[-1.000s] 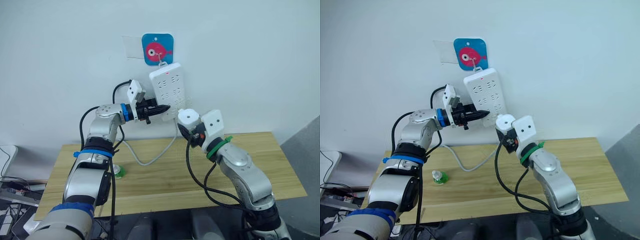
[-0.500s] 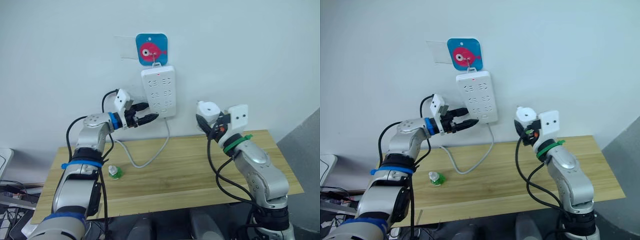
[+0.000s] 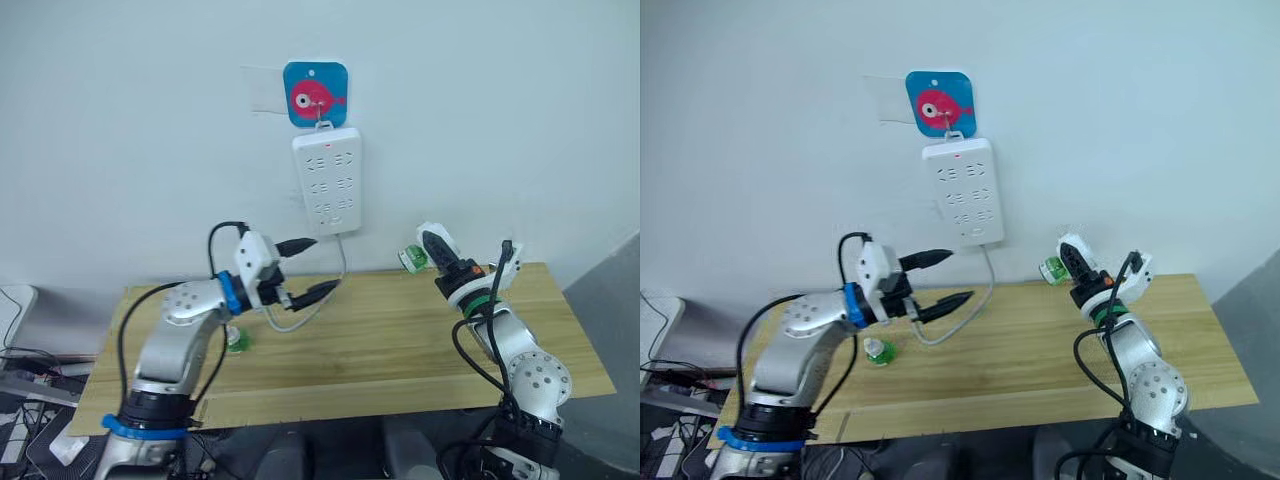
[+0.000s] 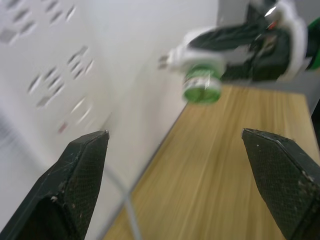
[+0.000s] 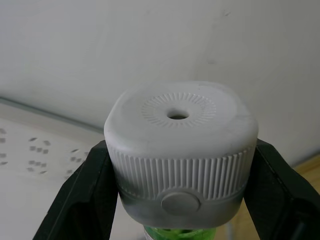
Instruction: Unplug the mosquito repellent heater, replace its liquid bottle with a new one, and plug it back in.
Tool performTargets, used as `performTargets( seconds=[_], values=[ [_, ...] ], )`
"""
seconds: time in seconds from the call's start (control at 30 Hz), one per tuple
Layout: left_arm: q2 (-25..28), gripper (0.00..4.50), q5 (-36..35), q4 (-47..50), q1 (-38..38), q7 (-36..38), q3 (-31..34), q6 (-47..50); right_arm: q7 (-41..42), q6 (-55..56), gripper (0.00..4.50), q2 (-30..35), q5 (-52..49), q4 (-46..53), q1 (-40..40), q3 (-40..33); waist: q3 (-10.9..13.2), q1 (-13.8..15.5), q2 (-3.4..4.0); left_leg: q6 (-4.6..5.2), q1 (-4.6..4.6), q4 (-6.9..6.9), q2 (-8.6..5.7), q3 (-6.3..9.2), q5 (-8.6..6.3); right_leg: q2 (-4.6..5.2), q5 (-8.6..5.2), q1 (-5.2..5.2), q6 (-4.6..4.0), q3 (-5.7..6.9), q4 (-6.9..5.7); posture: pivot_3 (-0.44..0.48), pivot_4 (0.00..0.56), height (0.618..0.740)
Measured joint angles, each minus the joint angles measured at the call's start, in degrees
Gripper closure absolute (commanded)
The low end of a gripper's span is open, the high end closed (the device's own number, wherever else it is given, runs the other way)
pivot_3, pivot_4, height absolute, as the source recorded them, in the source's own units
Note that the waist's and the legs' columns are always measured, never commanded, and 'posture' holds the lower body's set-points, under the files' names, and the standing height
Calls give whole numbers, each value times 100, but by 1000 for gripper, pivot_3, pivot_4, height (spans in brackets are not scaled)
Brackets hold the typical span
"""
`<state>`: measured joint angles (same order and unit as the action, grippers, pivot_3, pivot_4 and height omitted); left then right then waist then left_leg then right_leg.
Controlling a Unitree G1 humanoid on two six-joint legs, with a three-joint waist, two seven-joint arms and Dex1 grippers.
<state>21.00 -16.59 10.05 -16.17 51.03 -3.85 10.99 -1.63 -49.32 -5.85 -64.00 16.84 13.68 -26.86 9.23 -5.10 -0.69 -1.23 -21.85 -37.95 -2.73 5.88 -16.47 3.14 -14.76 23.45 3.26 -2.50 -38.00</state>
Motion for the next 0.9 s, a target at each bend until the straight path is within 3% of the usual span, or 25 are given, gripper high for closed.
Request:
performTargets(
  seconds=[0.33, 0.67, 0.8, 0.9],
  values=[
    [-1303, 11, 628, -943, -494, -921, -806, -806, -746, 29, 1540, 83, -1486, 38, -206, 386, -4, -17, 5, 4, 4, -6, 9, -24, 1, -31, 3, -3, -3, -3, -3, -141, 128, 740],
    [-1594, 11, 814, -1611, -670, -1167, -939, -1239, -987, 419, 1540, 243, -1861, 100, -308, 829, -5, -41, 5, 4, 3, -10, 13, -22, 2, -38, 3, -4, -2, -3, -4, -160, 130, 740],
    [-1615, 903, 816, -1672, -672, -1187, -938, -1276, -1070, 540, 1540, 317, -1953, 131, -326, 934, -5, -60, 5, 4, 3, -10, 13, -22, 1, -38, 3, -4, -2, -3, -4, -158, 130, 740],
    [-1633, 1906, 813, -1673, -672, -1165, -964, -1285, -1110, 654, 1540, 351, -2022, 169, -337, 1030, -5, -67, 5, 4, 3, -10, 14, -22, 1, -40, 3, -5, -2, -2, -4, -158, 131, 740]
  ],
)
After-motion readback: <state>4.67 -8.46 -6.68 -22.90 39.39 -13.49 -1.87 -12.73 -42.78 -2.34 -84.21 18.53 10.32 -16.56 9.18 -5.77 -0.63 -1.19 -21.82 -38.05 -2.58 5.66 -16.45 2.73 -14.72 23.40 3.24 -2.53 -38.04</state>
